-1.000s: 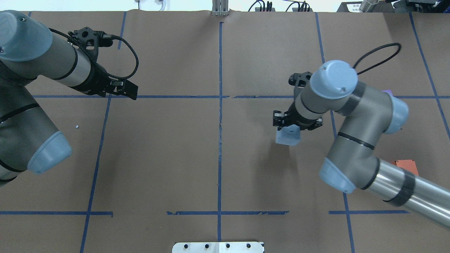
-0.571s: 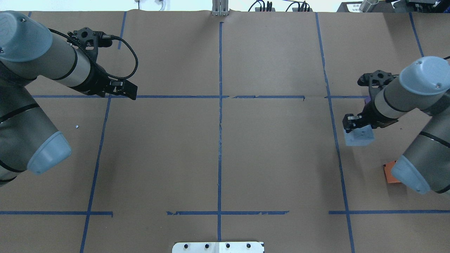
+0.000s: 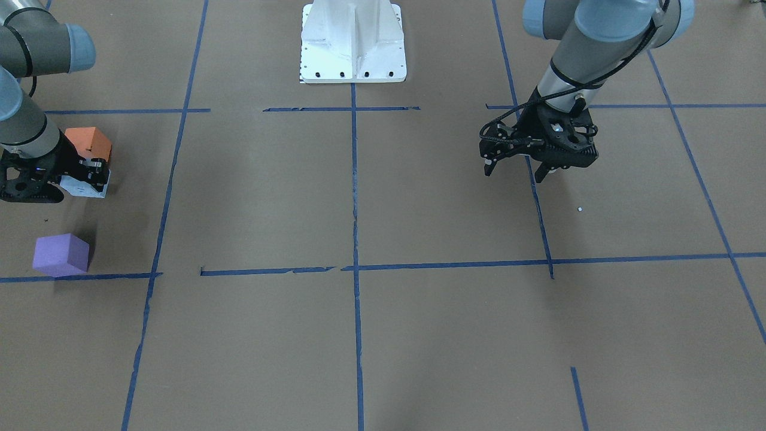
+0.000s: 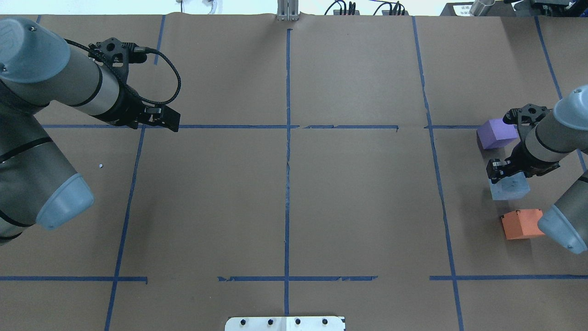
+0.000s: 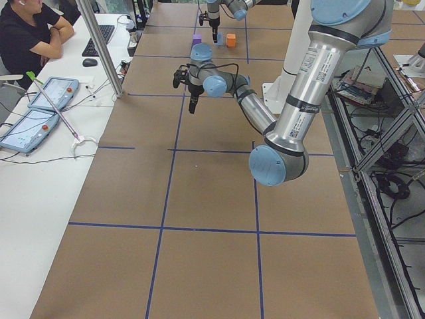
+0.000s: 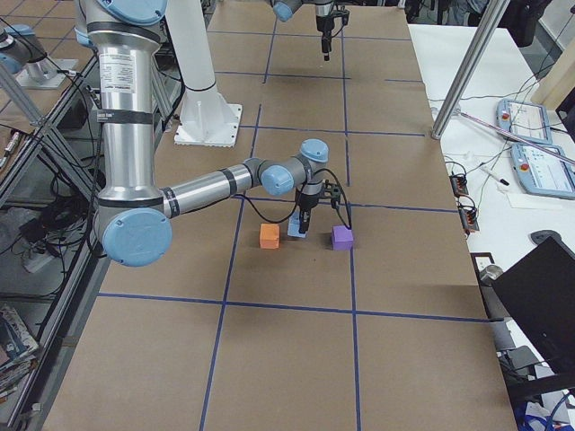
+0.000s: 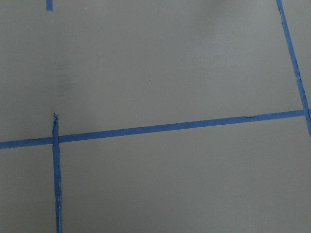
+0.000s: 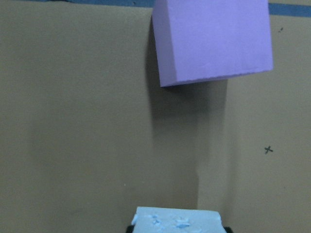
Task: Place blue block between orange and purple blocks
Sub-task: 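Carry the light-blue cube with the right gripper between the purple and orange cubes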
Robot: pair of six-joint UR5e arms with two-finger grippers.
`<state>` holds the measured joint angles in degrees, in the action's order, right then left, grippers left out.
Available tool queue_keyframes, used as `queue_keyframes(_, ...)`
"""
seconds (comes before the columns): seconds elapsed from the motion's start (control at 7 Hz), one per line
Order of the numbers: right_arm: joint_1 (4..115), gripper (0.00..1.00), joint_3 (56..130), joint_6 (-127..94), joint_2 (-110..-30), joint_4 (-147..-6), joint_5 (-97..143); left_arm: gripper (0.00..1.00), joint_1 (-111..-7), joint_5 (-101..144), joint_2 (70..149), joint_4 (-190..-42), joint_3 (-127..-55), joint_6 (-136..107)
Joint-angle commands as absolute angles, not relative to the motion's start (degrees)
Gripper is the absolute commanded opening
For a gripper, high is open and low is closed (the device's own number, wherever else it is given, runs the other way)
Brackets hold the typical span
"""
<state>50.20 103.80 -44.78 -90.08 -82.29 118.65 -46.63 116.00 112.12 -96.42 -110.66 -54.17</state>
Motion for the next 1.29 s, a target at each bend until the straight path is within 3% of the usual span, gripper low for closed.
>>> queue_keyframes(0.0, 50.3, 0.1, 98.8, -44.9, -89.7, -76.4, 118.7, 1.0, -46.6, 116.0, 112.2, -96.4, -110.7, -54.2)
queue_keyframes(0.43, 50.7, 0.16, 98.3, -44.5, -89.6, -76.1, 118.6, 1.0, -46.6, 115.8, 112.3, -96.4, -110.8, -54.3)
queue_keyframes(0.57, 50.9, 0.4, 98.3, -44.6, -89.6, -76.1, 118.5, 1.0, -46.6, 115.8, 112.3, -96.4, -110.9, -54.3)
queue_keyframes(0.71, 50.9, 0.99, 98.4, -45.3, -89.7, -75.9, 118.3, 1.0, -46.6, 115.8, 112.4, -96.4, -110.9, -54.4)
queue_keyframes(1.14, 53.2, 1.0, 101.6, -44.6, -91.6, -74.8, 118.6, 1.0, -46.6, 115.8, 112.1, -96.4, -110.9, -54.3)
